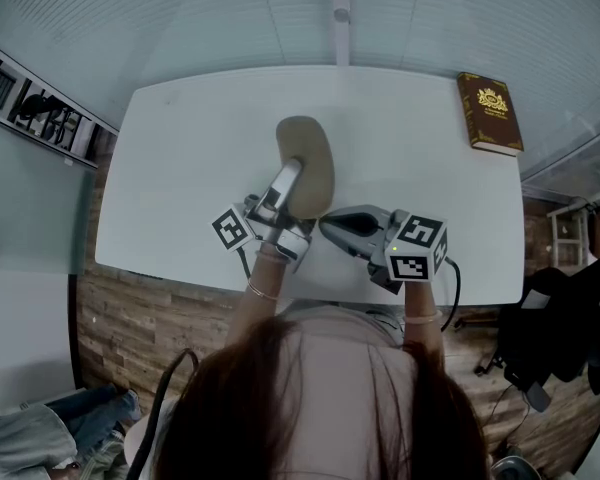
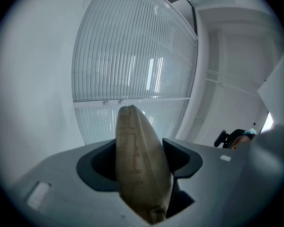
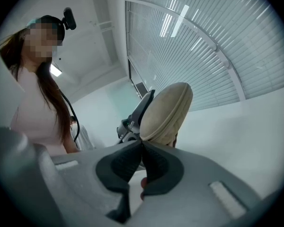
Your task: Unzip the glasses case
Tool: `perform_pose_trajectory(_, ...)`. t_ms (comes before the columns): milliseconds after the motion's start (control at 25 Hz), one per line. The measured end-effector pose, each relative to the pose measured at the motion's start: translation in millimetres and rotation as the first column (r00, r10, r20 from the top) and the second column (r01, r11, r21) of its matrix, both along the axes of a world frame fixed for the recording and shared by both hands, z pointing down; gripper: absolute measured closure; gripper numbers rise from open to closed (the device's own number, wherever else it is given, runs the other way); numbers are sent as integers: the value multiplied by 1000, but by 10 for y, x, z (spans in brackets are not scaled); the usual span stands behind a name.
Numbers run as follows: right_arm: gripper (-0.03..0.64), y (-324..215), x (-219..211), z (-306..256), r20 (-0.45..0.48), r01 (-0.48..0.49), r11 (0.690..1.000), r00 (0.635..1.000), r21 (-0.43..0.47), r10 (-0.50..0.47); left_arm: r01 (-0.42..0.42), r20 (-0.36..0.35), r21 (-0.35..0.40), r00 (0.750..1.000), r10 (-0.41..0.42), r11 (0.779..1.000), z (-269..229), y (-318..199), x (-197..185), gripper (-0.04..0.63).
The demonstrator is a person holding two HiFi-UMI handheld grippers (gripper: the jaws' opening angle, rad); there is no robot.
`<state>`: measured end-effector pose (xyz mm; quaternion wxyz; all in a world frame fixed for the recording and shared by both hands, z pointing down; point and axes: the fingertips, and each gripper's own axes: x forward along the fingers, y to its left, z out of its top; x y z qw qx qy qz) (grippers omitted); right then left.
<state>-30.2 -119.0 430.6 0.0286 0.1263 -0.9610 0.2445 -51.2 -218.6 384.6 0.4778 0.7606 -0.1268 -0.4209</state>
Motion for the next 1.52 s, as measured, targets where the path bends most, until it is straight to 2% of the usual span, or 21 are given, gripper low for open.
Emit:
perform_pose_trajectory(200, 612, 37, -62, 16, -60, 14, 999, 998, 37, -11, 9, -1, -13, 1000, -9, 1000, 24, 3, 13, 304)
perform_pose_trajectory(400, 611, 58, -89, -12, -50, 21, 999, 999, 45, -19, 16, -26, -20, 1000, -17, 1000, 11, 16, 3, 304)
perform_pose_trajectory(1000, 611, 83, -98, 29, -80, 28, 997, 997, 77, -22, -2, -33, -36, 999, 1, 999, 57, 25, 88, 305)
perform_pose_trajectory(1320, 597, 33, -94, 65, -96, -24, 997, 995, 75, 31, 39, 138, 49, 989, -46, 998, -29, 7, 135, 305)
perform_pose_trajectory(1520, 595, -12, -50, 7, -48, -79, 994, 995, 77, 83, 64, 245, 102, 965, -87, 993, -47, 23, 99, 305)
